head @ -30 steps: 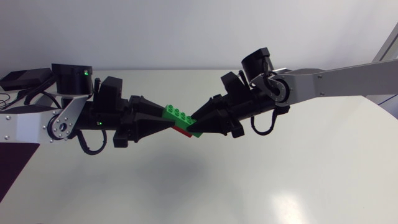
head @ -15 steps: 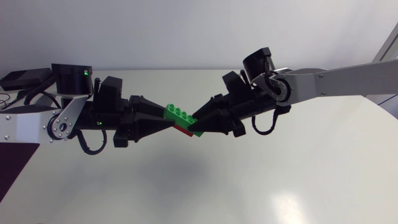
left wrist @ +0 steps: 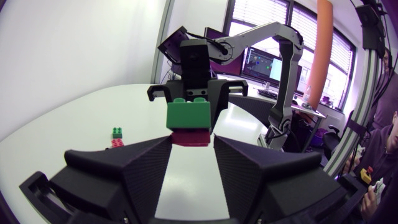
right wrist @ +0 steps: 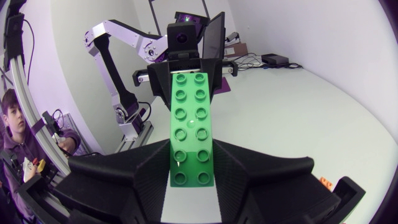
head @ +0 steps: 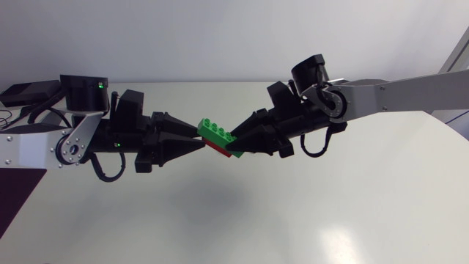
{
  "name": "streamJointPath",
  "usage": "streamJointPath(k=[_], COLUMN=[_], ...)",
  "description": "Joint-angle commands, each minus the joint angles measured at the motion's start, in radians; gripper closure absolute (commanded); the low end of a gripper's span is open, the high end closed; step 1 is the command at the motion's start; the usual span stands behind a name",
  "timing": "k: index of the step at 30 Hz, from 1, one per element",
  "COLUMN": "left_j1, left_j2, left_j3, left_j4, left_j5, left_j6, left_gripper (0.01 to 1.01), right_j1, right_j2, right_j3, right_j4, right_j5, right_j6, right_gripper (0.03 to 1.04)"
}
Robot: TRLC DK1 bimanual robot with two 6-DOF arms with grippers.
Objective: Disassemble duplo
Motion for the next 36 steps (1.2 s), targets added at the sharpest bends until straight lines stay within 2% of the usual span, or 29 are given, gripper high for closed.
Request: streamJointPath(k=[1, 20, 23, 29, 36], left_j1=[-0.006, -0.011, -0.006, -0.004, -0.004], left_j2=[-0.005, -0.003, 0.000, 0.003, 0.003], left_j3=[-0.024, -0.024, -0.019, -0.016, -0.016], left_j4=[-0.013, -0.013, -0.013, -0.010, -0.008], left_j5=[0.049, 0.048, 0.048, 0.045, 0.043], left_j6=[0.009, 0.009, 0.009, 0.008, 0.008], left_gripper=[0.546, 0.541, 0.459, 0.418, 0.418], right_j1=[-0.044, -0.027, -0.027, -0.027, -0.022], right_j2=[-0.012, -0.022, -0.027, -0.038, -0.044], right_j3=[0.042, 0.030, 0.030, 0.025, 0.021], right_j4=[0.018, 0.026, 0.023, 0.017, 0.007], right_j5=[0.032, 0.029, 0.021, -0.007, -0.028], right_j6=[0.033, 0.034, 0.033, 0.031, 0.028], right_gripper=[0.85, 0.85, 0.85, 0.85, 0.85])
